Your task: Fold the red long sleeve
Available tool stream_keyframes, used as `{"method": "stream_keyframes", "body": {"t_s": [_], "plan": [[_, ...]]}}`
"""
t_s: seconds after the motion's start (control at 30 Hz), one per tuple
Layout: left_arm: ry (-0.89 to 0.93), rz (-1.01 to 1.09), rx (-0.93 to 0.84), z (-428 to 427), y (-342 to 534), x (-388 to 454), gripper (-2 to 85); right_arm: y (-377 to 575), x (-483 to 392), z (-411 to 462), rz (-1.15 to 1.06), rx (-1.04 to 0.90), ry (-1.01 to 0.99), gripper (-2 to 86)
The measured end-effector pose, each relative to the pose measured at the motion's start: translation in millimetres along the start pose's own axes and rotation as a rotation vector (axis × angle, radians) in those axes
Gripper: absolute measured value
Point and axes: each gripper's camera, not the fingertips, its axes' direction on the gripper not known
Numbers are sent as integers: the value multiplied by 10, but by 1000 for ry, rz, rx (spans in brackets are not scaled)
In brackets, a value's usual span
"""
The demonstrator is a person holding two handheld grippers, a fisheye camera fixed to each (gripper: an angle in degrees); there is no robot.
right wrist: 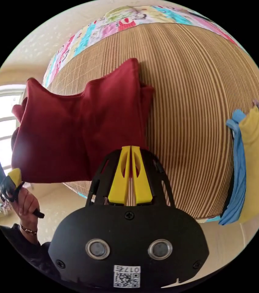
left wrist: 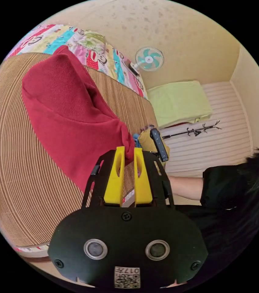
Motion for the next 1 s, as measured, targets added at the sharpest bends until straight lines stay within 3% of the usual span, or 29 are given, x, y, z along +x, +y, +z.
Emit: {"method": "stream_keyframes", "body": {"t_s": [0.1, 0.23, 0.43, 0.63, 0.8, 0.93, 1.0], "plan": [[-37, 55, -173, 863, 99, 336, 74, 425, 577, -52, 130, -36, -98, 17], [146, 3, -170, 1311, 366, 371, 89, 924, 1165, -4, 282, -91, -331, 52], [-228, -503, 69, 863, 913, -576, 161, 1280, 1400, 211, 340, -130, -712, 131], [33, -723, -88, 1532, 1199, -1386, 140, 1379, 1346, 466, 455, -30, -1147, 216], [303, -692, -135, 1891, 1300, -1084, 72, 1187, 1262, 615, 490, 28, -1221, 244], [290, -537, -198, 1877, 1281, -299, 65, 815, 1096, 659, 378, 10, -1417, 237], [237, -503, -147, 1739, 1284, -36, 66, 677, 938, 510, 248, -32, -1383, 226]]}}
